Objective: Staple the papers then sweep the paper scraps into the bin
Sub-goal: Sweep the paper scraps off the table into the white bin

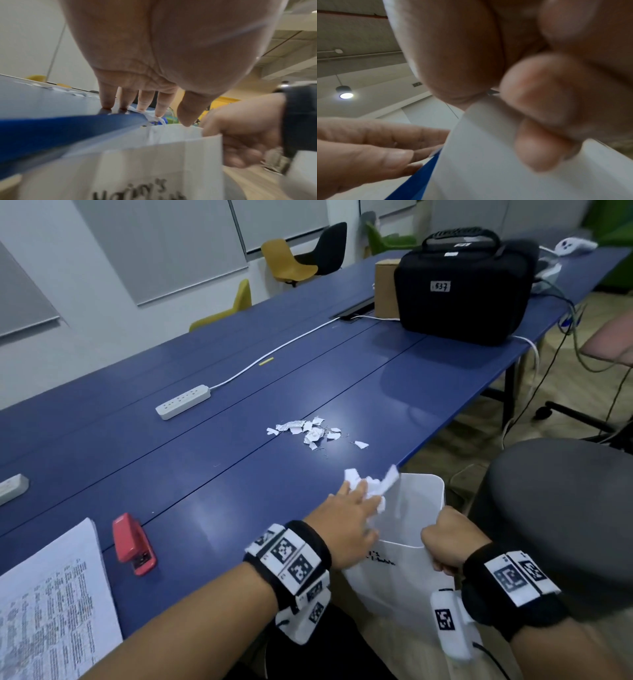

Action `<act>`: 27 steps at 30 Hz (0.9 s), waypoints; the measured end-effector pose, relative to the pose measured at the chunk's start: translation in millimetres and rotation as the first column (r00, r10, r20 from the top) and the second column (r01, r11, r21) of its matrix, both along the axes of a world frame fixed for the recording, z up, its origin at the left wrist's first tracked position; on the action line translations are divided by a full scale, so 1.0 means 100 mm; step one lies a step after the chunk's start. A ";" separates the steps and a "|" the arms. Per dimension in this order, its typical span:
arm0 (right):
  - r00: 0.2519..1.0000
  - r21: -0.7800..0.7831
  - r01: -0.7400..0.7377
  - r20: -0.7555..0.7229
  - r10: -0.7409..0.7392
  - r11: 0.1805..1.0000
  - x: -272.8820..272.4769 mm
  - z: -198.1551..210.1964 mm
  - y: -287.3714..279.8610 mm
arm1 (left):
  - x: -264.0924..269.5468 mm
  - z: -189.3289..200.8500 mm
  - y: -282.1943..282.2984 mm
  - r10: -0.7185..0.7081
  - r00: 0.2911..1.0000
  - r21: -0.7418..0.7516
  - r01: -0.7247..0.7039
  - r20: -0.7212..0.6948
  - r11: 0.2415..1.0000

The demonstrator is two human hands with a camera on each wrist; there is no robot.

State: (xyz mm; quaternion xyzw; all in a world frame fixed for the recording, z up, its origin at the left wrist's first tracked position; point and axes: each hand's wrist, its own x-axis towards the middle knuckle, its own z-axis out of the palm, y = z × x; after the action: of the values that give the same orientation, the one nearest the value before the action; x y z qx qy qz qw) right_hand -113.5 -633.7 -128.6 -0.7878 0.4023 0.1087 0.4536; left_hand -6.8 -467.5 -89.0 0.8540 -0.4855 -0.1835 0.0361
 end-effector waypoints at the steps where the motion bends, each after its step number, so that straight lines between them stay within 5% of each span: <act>1: 1.000 0.005 0.001 0.003 -0.001 1.000 0.00 0.00 0.00 | -0.11 0.01 -0.03 -0.041 0.999 -0.014 0.041 0.007 0.999; 7: 1.000 0.027 -0.001 0.026 0.000 1.000 -0.02 0.01 -0.04 | -0.28 0.16 -0.08 -0.050 0.983 -0.105 0.032 -0.177 0.994; 13: 1.000 0.024 0.008 -0.001 -0.008 1.000 -0.03 -0.01 -0.09 | 0.67 0.46 -0.16 0.305 0.942 -0.323 -0.335 -0.140 0.885; 18: 0.999 0.028 0.029 -0.023 -0.028 0.999 -0.01 -0.02 -0.12 | 1.45 0.47 -0.17 0.447 0.894 -0.090 -0.442 0.042 0.892; 22: 1.000 0.034 0.022 -0.022 -0.021 0.999 -0.01 -0.02 -0.16 | 1.53 0.31 -0.23 0.374 0.924 0.091 -0.380 0.078 0.920; 27: 1.000 0.022 0.027 -0.015 -0.027 0.999 0.01 0.03 -0.20 | 1.24 0.13 -0.26 0.235 0.972 0.106 -0.234 0.005 0.966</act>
State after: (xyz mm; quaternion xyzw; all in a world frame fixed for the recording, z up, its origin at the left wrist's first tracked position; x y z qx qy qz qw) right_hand -112.2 -653.9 -125.2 -0.7763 0.4149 0.1131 0.4608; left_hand 116.9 -493.3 -76.1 0.9054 -0.3706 -0.2067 0.0144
